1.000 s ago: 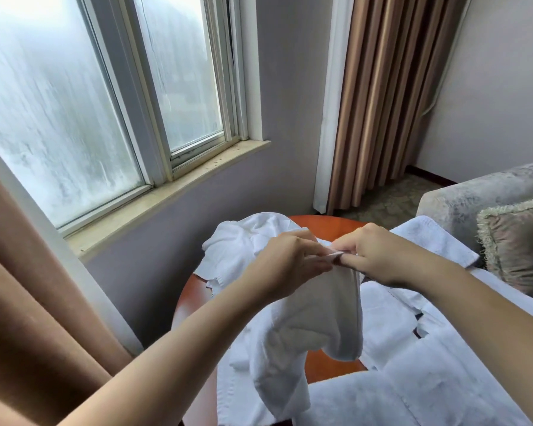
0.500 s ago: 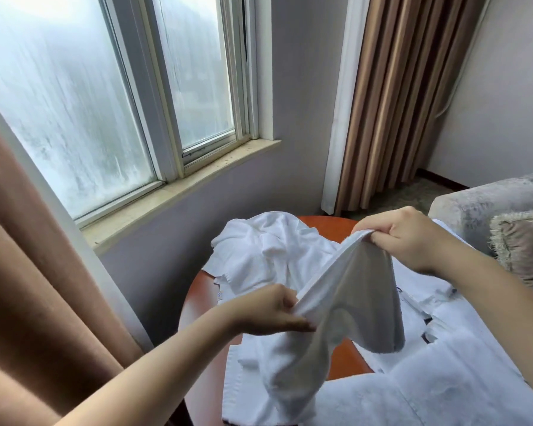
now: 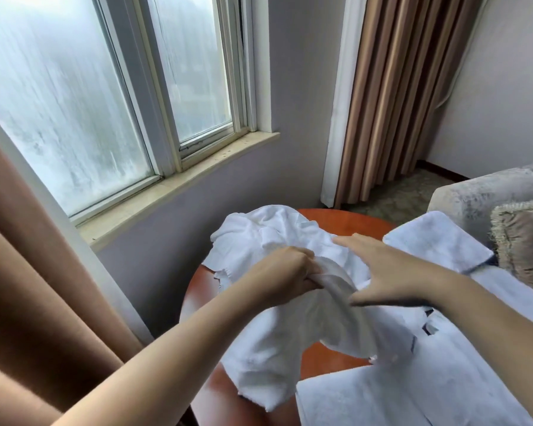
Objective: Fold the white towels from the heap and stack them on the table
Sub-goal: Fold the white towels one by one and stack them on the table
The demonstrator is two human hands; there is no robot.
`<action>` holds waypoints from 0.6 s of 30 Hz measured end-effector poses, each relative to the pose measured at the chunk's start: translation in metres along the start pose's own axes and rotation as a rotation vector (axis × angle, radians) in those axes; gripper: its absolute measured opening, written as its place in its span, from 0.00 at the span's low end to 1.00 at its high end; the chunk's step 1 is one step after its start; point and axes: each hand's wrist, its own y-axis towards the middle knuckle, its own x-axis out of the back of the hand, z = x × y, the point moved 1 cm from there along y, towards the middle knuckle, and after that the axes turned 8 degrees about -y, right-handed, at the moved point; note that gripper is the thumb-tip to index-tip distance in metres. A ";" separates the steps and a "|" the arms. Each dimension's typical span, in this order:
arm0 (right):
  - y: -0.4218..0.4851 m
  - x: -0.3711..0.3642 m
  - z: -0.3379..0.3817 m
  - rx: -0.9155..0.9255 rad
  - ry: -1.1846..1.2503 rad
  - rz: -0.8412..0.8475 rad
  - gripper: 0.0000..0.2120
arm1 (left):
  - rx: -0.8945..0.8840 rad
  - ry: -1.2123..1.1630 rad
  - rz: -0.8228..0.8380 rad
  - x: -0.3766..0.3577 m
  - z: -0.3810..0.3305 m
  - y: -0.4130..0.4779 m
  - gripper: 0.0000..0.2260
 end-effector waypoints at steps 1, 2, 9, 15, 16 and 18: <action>0.004 -0.009 0.011 0.027 0.019 -0.029 0.41 | -0.050 -0.011 0.001 0.000 -0.005 0.000 0.05; 0.010 -0.017 0.019 0.049 0.037 -0.076 0.36 | -0.090 -0.039 -0.012 0.001 -0.009 0.001 0.06; 0.027 -0.032 0.025 0.037 0.102 -0.254 0.16 | 0.020 0.039 -0.072 0.007 0.007 -0.004 0.06; 0.025 -0.017 0.020 0.034 0.130 -0.316 0.15 | 0.063 0.091 0.052 0.015 0.015 -0.012 0.09; 0.026 -0.015 0.019 0.032 0.136 -0.339 0.15 | 0.060 0.089 0.065 0.015 0.017 -0.013 0.09; 0.027 -0.012 0.017 0.052 0.132 -0.376 0.14 | 0.057 0.059 0.077 0.017 0.019 -0.016 0.11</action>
